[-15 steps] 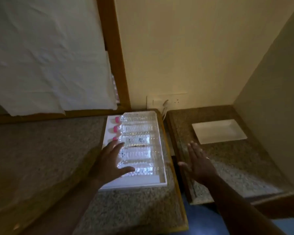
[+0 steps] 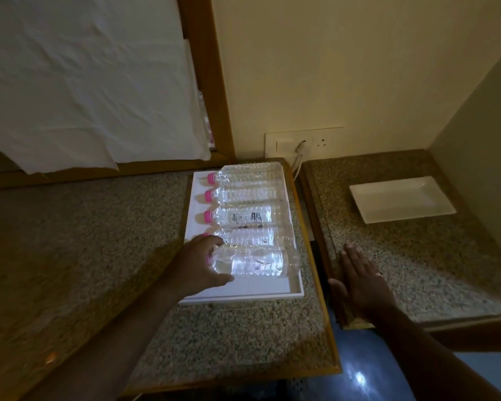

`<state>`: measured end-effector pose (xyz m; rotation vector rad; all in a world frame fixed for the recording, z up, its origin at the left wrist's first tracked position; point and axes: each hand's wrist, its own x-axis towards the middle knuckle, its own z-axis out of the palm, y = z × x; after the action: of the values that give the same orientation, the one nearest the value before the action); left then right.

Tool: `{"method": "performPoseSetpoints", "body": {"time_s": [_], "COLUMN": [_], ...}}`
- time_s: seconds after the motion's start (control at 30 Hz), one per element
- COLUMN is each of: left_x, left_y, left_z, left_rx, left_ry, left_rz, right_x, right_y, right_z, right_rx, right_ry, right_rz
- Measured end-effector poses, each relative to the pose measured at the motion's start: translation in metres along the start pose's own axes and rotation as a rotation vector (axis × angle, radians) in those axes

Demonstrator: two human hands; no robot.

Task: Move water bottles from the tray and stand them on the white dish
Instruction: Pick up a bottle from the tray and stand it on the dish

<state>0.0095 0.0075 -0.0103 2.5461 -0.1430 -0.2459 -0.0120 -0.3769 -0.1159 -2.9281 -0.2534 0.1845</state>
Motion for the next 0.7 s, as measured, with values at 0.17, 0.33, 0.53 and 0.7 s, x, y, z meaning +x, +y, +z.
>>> {"method": "performPoseSetpoints", "body": {"time_s": [0.17,0.33,0.53,0.7], "left_x": [0.018,0.016,0.014,0.013], "left_y": [0.040,0.083,0.099,0.089], "left_z": [-0.028,-0.022,0.012,0.013], "left_rx": [-0.079,-0.329,-0.527,-0.571], "left_ry": [0.016,0.042,0.078,0.061], "left_rz": [0.219,0.286,0.262,0.163], "right_x": [0.001,0.002,0.001,0.000], "right_y": [0.002,0.006,0.005,0.005], "right_z": [0.004,0.010,0.009,0.012], "right_rx": [-0.021,-0.033,-0.037,-0.017], "right_ry": [0.004,-0.011,-0.004,0.018], "right_rz": [0.003,0.022,0.034,0.040]}}
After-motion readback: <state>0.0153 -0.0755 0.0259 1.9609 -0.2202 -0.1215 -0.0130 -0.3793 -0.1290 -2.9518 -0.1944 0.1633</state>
